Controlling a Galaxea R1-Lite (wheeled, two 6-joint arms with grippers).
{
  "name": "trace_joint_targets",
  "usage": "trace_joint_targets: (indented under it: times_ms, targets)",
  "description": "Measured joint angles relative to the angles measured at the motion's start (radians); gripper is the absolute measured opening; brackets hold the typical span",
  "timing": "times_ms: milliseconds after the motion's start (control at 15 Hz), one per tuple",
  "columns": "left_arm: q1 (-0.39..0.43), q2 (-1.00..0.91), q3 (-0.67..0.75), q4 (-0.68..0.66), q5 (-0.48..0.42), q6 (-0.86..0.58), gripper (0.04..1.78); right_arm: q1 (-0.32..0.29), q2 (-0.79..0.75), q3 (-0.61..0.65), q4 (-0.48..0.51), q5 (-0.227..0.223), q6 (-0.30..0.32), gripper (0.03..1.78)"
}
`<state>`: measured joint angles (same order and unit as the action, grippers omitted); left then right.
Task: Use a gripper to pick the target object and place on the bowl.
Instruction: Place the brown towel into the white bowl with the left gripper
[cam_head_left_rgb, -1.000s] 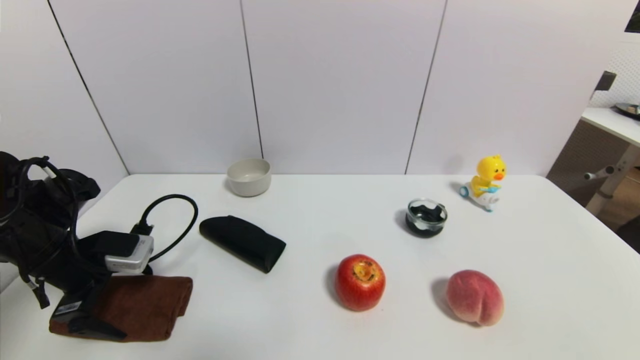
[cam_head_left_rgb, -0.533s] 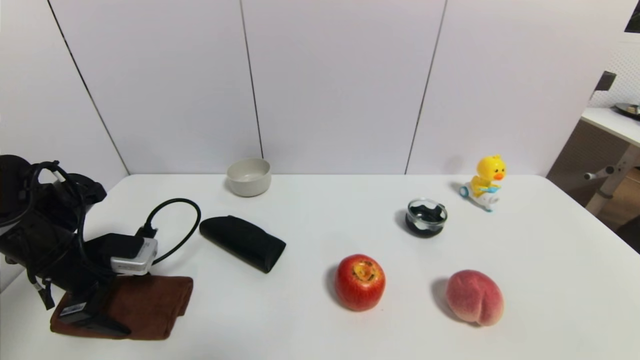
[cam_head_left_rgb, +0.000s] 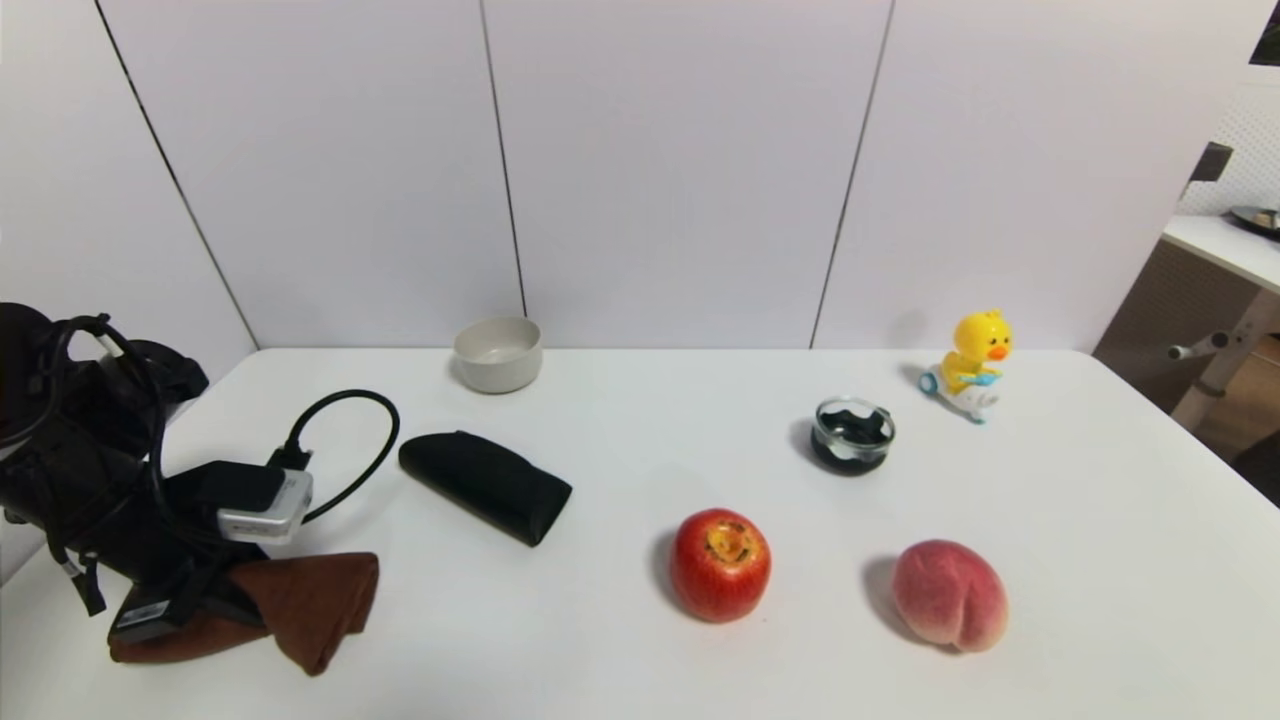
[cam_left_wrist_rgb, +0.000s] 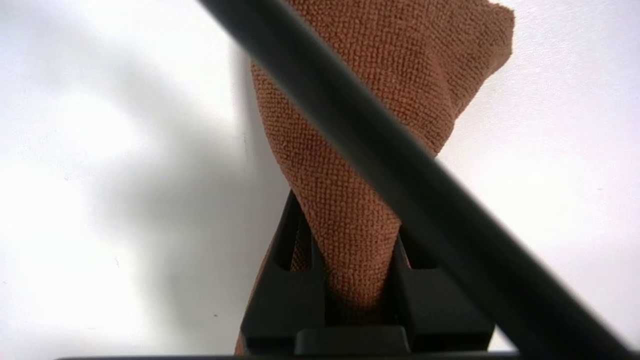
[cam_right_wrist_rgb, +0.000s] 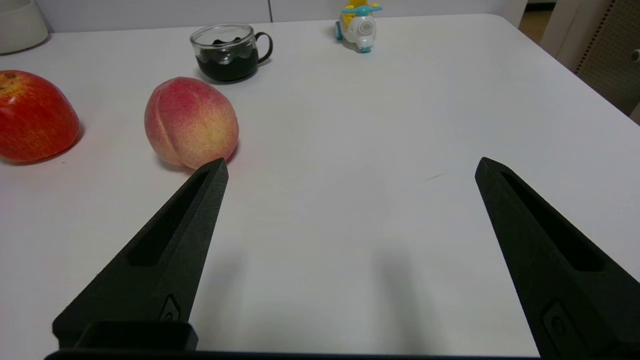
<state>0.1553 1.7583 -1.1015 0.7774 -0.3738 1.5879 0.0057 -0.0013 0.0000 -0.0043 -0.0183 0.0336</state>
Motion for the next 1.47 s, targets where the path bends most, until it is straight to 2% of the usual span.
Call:
trace_joint_targets:
  times_ms: [200, 400, 867, 1133, 1333, 1467]
  targets:
    - [-0.014, -0.041, -0.014, 0.004, -0.009, -0.02, 0.35, 0.0, 0.0, 0.0, 0.0, 0.0, 0.0, 1.71]
    - [-0.057, -0.088, -0.09, 0.039, -0.011, -0.077, 0.35, 0.0, 0.0, 0.0, 0.0, 0.0, 0.0, 1.71]
    - [-0.214, -0.045, -0.418, 0.034, -0.009, -0.231, 0.35, 0.0, 0.0, 0.0, 0.0, 0.0, 0.0, 1.71]
    - [-0.268, 0.055, -0.615, -0.083, -0.035, -0.366, 0.35, 0.0, 0.0, 0.0, 0.0, 0.0, 0.0, 1.71]
    - [-0.308, 0.123, -0.686, -0.219, -0.07, -0.584, 0.35, 0.0, 0.0, 0.0, 0.0, 0.0, 0.0, 1.71]
    - [-0.325, 0.178, -0.721, -0.394, -0.081, -0.751, 0.35, 0.0, 0.0, 0.0, 0.0, 0.0, 0.0, 1.71]
